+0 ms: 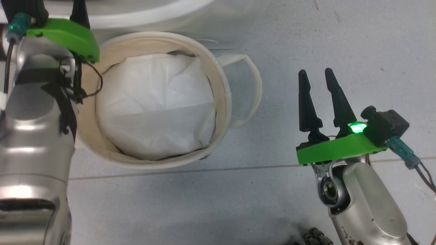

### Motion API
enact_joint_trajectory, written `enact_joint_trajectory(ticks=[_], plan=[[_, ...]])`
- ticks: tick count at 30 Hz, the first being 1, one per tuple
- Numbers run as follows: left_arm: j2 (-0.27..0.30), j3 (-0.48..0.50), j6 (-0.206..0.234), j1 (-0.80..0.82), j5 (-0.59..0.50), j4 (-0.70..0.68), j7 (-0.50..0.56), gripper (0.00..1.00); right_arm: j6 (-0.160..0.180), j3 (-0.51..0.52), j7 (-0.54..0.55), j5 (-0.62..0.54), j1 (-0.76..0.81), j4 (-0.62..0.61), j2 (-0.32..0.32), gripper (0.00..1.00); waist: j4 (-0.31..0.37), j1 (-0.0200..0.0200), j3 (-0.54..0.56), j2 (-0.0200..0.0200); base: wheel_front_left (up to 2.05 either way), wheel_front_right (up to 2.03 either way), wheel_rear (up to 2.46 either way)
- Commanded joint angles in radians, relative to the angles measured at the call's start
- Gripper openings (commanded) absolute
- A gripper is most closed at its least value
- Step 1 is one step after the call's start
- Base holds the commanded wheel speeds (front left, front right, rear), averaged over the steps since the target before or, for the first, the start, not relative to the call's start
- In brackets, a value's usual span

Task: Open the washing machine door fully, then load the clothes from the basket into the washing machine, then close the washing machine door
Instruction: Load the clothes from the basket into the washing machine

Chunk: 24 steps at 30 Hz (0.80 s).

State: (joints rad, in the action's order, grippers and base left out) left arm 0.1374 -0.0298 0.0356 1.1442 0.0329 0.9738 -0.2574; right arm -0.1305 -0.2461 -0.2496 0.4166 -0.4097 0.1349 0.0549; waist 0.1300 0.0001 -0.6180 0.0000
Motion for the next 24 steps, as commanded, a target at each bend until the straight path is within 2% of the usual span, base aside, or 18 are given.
enact_joint_trajectory(ticks=[1, 7, 17, 18, 19, 24], plan=[[0.05, -0.003, 0.014, 0.058, -0.02, 0.008, -0.004, 1.0, 0.0, -0.02, -0.012, 0.005, 0.002, -0.035, -0.005, 1.0, 0.015, -0.0001, -0.024, 0.0, 0.0, 0.0, 0.0], [0.06, -0.032, 0.034, 0.149, -0.045, 0.092, -0.004, 1.0, 0.0, -0.024, -0.012, 0.011, -0.011, -0.042, -0.005, 1.0, 0.027, -0.0001, -0.054, 0.0, 0.0, 0.0, 0.0], [0.059, -0.064, 0.09, 0.25, -0.06, 0.246, -0.002, 1.0, 0.0, -0.031, -0.012, 0.015, -0.021, -0.049, -0.005, 1.0, 0.034, -0.0001, -0.077, 0.0, 0.0, 0.0, 0.0], [0.059, -0.066, 0.09, 0.257, -0.058, 0.254, -0.002, 0.86, 0.0, -0.033, -0.012, 0.015, -0.022, -0.049, -0.005, 1.0, 0.033, -0.0001, -0.079, 0.0, 0.0, 0.0, 0.0], [0.059, -0.068, 0.087, 0.265, -0.057, 0.26, -0.002, 0.0, 0.0, -0.035, -0.012, 0.015, -0.023, -0.05, -0.005, 1.0, 0.033, -0.0001, -0.083, 0.0, 0.0, 0.0, 0.0], [0.064, -0.076, 0.083, 0.302, -0.052, 0.275, -0.003, 0.0, 0.0, -0.038, -0.012, 0.011, -0.029, -0.053, -0.005, 1.0, 0.029, -0.0001, -0.097, 0.0, 0.0, 0.0, 0.0]])
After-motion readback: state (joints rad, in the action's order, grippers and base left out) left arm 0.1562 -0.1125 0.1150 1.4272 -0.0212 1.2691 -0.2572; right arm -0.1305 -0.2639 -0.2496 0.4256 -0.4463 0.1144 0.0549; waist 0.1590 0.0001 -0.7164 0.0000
